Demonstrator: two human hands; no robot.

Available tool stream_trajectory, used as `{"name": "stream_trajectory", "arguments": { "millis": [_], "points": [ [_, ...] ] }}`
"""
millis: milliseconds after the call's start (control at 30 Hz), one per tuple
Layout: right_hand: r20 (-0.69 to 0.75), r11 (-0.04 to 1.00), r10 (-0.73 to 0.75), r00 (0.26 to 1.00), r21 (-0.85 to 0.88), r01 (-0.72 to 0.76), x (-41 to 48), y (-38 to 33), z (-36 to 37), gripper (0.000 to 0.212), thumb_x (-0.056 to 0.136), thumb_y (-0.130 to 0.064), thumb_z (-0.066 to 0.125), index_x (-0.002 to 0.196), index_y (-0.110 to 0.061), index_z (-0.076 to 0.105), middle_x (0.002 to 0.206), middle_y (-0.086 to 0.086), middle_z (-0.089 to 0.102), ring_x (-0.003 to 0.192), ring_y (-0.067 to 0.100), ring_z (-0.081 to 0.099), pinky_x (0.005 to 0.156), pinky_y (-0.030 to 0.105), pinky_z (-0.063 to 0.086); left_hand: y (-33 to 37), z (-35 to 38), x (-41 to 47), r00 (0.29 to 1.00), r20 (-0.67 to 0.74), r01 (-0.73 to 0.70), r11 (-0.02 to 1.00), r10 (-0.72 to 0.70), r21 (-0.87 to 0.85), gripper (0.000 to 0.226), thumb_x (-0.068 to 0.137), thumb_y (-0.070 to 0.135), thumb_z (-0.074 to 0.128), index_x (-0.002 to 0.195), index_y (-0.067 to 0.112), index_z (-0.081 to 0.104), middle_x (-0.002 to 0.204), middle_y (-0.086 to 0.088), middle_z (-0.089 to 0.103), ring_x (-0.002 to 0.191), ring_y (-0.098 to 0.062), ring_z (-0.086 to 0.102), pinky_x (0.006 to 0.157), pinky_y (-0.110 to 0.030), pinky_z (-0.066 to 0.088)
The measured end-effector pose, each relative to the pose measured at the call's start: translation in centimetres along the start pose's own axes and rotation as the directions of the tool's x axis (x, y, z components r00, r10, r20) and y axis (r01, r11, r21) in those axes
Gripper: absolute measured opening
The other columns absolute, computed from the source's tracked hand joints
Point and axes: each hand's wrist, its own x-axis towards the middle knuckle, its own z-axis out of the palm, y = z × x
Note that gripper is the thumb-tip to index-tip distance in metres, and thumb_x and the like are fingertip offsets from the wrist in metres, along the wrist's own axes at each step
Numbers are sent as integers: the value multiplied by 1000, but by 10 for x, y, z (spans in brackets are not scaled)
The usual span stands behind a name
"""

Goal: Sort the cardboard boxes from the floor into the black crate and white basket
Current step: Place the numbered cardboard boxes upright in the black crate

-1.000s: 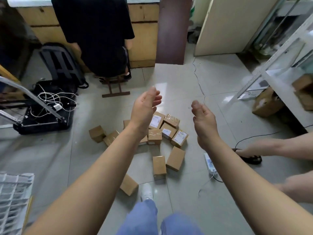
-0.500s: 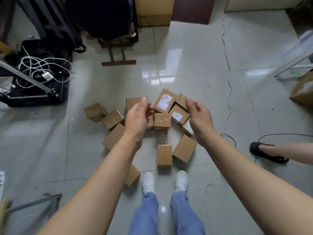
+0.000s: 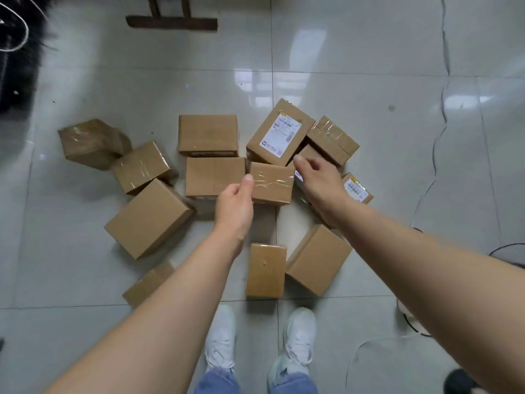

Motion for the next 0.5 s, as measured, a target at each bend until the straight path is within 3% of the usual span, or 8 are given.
{"name": "stream_trajectory", "arguments": {
  "millis": [100, 167, 233, 333, 400, 500],
  "points": [
    [-18, 999, 29, 999, -23, -29, 43, 36, 15, 42, 95, -40, 46, 112, -5, 62, 113, 11, 64, 82, 12, 56, 62, 23, 38, -23, 17, 42, 992, 23, 126, 992, -126, 7, 29, 96, 44, 43, 84, 21, 57, 87, 0, 58, 94, -22, 57, 85, -36, 44],
    [-17, 997, 49, 999, -54, -50, 67, 55, 25, 44, 95, -42, 45, 117, -7, 61, 113, 10, 63, 86, 13, 53, 67, 27, 38, -33, 26, 68, 961, 55, 273, 961, -270, -46, 34, 95, 43, 46, 111, 15, 58, 101, -3, 58, 97, -22, 57, 88, -37, 46],
    [8, 995, 75, 997, -67, -75, 88, 71, 35, 45, 95, -42, 42, 114, -5, 61, 108, 11, 63, 88, 16, 53, 71, 29, 37, -41, 35, 90, 922, 87, 386, 917, -378, -99, 46, 95, 42, 47, 134, 16, 47, 118, -7, 54, 102, -24, 55, 91, -41, 46],
    [50, 995, 89, 995, -56, -86, 111, 85, 49, 42, 95, -37, 40, 98, 0, 61, 93, 15, 62, 85, 22, 53, 71, 30, 38, -48, 50, 113, 886, 104, 464, 868, -452, -178, 53, 95, 38, 50, 142, 17, 36, 135, -15, 45, 113, -32, 52, 97, -48, 43],
    [55, 994, 93, 994, -63, -89, 121, 93, 55, 38, 97, -35, 39, 98, -5, 61, 89, 5, 59, 84, 19, 52, 70, 27, 38, -54, 60, 124, 877, 84, 480, 852, -474, -207, 54, 95, 35, 52, 142, 16, 34, 135, -16, 44, 116, -34, 52, 97, -50, 43],
    [-12, 993, 117, 993, -32, -118, 124, 105, 60, 25, 98, -32, 39, 89, -16, 57, 78, -7, 52, 73, 9, 46, 58, 16, 36, -62, 70, 133, 869, 15, 485, 845, -495, -227, 54, 90, 33, 58, 137, 14, 37, 113, -13, 50, 101, -29, 55, 83, -46, 48]
  ]
}}
